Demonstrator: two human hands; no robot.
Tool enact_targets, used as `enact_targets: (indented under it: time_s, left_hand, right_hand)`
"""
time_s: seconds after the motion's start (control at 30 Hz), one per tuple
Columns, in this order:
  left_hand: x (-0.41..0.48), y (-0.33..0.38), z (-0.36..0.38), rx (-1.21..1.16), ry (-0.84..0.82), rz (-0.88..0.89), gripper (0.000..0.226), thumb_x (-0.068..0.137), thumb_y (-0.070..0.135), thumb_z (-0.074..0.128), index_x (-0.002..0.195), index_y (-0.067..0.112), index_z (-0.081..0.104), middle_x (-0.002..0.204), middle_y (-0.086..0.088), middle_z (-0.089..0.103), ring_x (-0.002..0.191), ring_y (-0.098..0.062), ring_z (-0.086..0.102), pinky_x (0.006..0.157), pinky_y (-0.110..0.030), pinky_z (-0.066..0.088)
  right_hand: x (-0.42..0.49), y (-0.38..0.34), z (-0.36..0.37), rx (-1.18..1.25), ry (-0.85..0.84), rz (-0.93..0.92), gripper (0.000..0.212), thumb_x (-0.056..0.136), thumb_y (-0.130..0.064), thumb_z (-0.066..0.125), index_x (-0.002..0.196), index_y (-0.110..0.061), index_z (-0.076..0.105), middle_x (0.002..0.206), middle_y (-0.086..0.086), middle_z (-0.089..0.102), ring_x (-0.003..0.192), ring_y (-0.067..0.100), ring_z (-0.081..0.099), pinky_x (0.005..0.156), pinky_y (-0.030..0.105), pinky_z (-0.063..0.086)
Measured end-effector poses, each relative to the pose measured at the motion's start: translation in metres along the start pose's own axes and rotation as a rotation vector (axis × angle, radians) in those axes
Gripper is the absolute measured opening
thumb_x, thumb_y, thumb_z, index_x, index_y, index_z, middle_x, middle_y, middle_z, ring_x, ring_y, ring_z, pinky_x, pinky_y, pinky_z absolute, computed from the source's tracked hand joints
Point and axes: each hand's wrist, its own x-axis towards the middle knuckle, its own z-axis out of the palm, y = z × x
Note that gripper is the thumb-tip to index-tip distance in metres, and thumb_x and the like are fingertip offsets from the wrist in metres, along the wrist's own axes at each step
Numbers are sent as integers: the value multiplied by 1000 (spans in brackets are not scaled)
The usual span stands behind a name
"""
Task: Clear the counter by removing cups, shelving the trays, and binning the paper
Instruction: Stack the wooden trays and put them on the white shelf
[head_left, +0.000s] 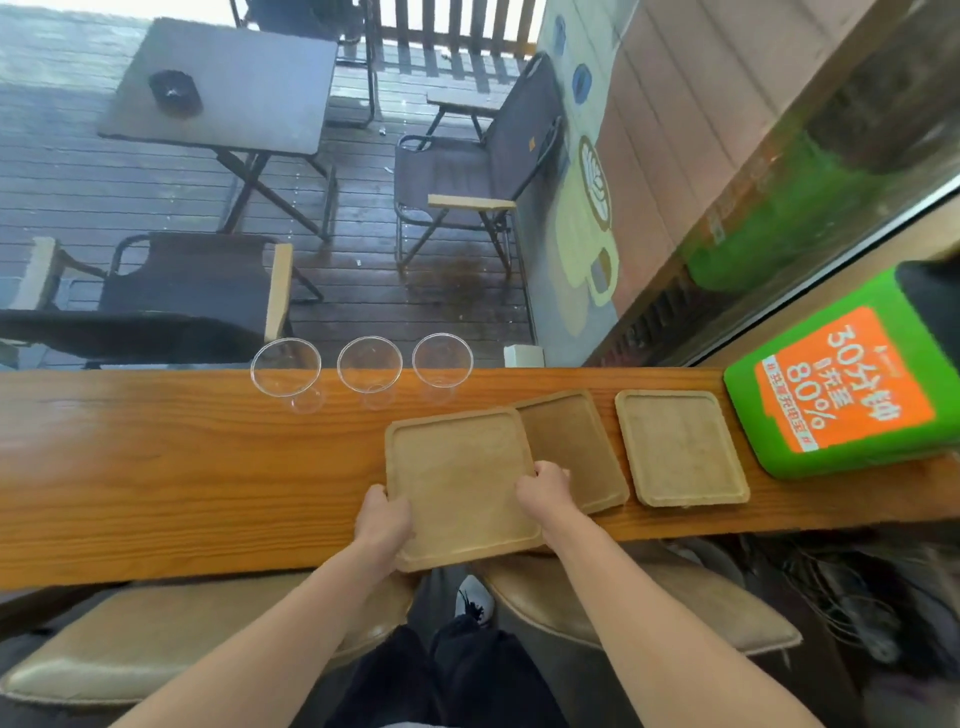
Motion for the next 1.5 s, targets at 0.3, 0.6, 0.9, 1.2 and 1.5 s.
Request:
enact_targets:
  time_s: [0.3, 0.6, 0.9, 1.2, 1.5]
  left_hand:
    - [-27, 43, 61, 215, -148, 218, 13, 93, 27, 64, 81, 23, 68, 90, 0, 73, 80, -16, 69, 69, -31, 60]
    - [-19, 58, 133, 244, 14, 72, 17, 92, 26, 66, 92, 11, 73, 95, -6, 72, 83, -20, 69, 74, -33, 59]
    - [-9, 61, 163, 246, 186, -13, 19, 92, 21, 65, 102, 6, 71, 101, -9, 70, 91, -26, 67, 78, -35, 58]
    - [-4, 59, 170, 257, 208, -64, 18, 91, 22, 65, 86, 7, 73, 88, -8, 71, 80, -24, 66, 65, -30, 51]
    - [5, 60, 164, 229, 252, -44, 21, 95, 14, 56, 109, 8, 71, 106, -12, 70, 68, -16, 58, 59, -25, 48]
  right_hand:
    - [23, 27, -96, 82, 125, 8, 44, 98, -14, 46, 141, -6, 50, 149, 13, 42, 131, 33, 46, 112, 45, 41]
    - [94, 32, -137, 17, -3, -27, 59, 96, -28, 54, 150, -11, 41, 157, 9, 33, 139, 32, 41, 112, 44, 39]
    - [131, 45, -130, -95, -59, -42, 59, 94, -34, 56, 149, -15, 45, 156, 9, 32, 135, 31, 45, 109, 41, 41]
    - [142, 29, -132, -151, -159, -55, 63, 96, -36, 54, 150, -7, 38, 149, 12, 48, 133, 33, 48, 105, 41, 42]
    - [122, 50, -116, -97, -192, 38, 78, 97, -33, 57, 159, -14, 14, 166, 7, 9, 150, 32, 21, 118, 45, 28]
